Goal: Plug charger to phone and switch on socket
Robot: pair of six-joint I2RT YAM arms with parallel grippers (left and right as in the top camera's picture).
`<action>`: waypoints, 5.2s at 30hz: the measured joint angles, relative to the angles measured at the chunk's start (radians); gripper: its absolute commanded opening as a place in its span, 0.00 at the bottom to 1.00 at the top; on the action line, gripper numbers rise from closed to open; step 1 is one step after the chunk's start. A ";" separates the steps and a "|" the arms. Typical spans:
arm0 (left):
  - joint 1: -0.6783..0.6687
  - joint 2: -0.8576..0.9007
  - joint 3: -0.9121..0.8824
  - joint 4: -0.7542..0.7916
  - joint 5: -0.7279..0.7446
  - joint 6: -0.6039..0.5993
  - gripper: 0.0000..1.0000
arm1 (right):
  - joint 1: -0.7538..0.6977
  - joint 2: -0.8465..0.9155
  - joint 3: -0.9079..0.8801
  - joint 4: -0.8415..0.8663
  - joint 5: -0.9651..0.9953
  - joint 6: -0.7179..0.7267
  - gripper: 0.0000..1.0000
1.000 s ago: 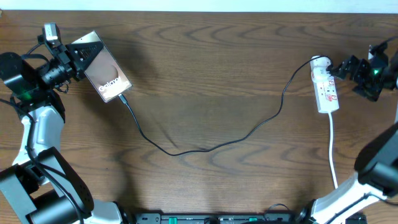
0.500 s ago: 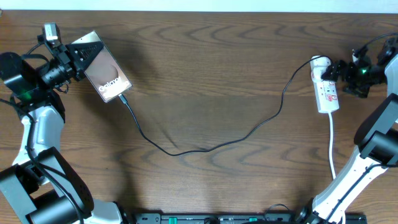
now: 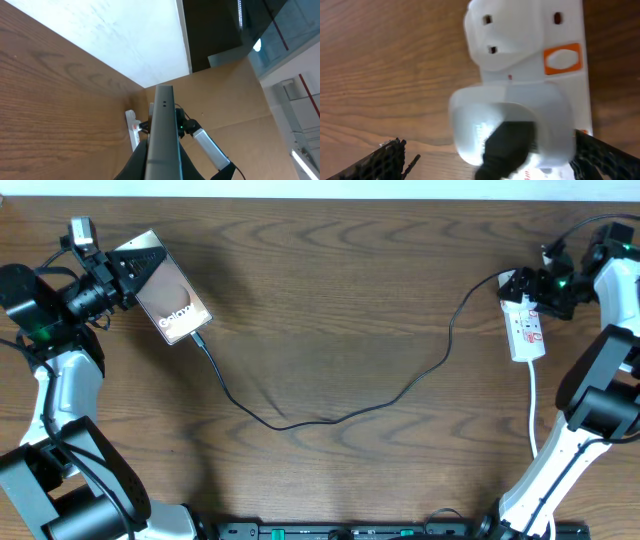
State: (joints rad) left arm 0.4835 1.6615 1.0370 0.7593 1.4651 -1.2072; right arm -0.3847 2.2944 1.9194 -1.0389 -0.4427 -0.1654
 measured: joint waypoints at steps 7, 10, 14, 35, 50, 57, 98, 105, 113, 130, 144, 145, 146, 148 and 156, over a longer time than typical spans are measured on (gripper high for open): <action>0.000 0.000 0.000 0.000 0.000 0.000 0.07 | 0.001 0.000 0.000 -0.004 0.004 0.038 0.99; 0.000 0.000 0.000 0.000 0.000 0.000 0.07 | 0.001 0.000 0.000 -0.007 0.006 0.060 0.99; 0.000 0.000 0.000 0.000 0.000 0.000 0.07 | 0.002 0.000 0.000 -0.008 0.006 0.089 0.99; 0.000 0.000 0.000 0.000 0.000 0.000 0.07 | 0.000 -0.019 -0.065 0.054 0.006 0.114 0.94; 0.000 0.000 0.000 0.000 0.000 0.000 0.07 | -0.010 -0.031 -0.062 -0.060 0.103 0.162 0.99; 0.000 0.000 0.000 0.000 0.000 0.000 0.07 | -0.025 -0.004 -0.063 -0.109 0.202 0.189 0.97; 0.000 0.000 0.000 0.000 0.023 0.003 0.08 | 0.091 -0.859 -0.061 -0.241 0.132 0.322 0.99; -0.006 0.000 0.000 0.000 0.027 0.003 0.07 | 0.092 -0.861 -0.061 -0.243 0.121 0.322 0.99; -0.104 0.000 0.000 -0.003 0.031 0.031 0.07 | 0.092 -0.861 -0.061 -0.243 0.121 0.322 0.99; -0.285 0.000 -0.027 -0.728 -0.211 0.472 0.08 | 0.092 -0.861 -0.061 -0.267 0.120 0.323 0.99; -0.303 0.000 -0.027 -0.980 -0.452 0.674 0.07 | 0.092 -0.861 -0.061 -0.270 0.120 0.323 0.99; -0.303 0.000 -0.027 -0.993 -0.470 0.683 0.07 | 0.092 -0.861 -0.061 -0.271 0.120 0.323 0.99; -0.303 0.000 -0.027 -1.009 -0.491 0.693 0.07 | 0.092 -0.861 -0.061 -0.270 0.120 0.323 0.99; -0.303 0.000 -0.027 -1.038 -0.539 0.708 0.07 | 0.092 -0.861 -0.061 -0.270 0.120 0.323 0.99; -0.341 0.013 -0.027 -1.057 -0.661 0.741 0.07 | 0.092 -0.861 -0.061 -0.273 0.120 0.323 0.99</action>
State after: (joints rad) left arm 0.1425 1.6741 1.0096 -0.2981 0.8043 -0.4660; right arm -0.2932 1.4334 1.8580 -1.3117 -0.3225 0.1577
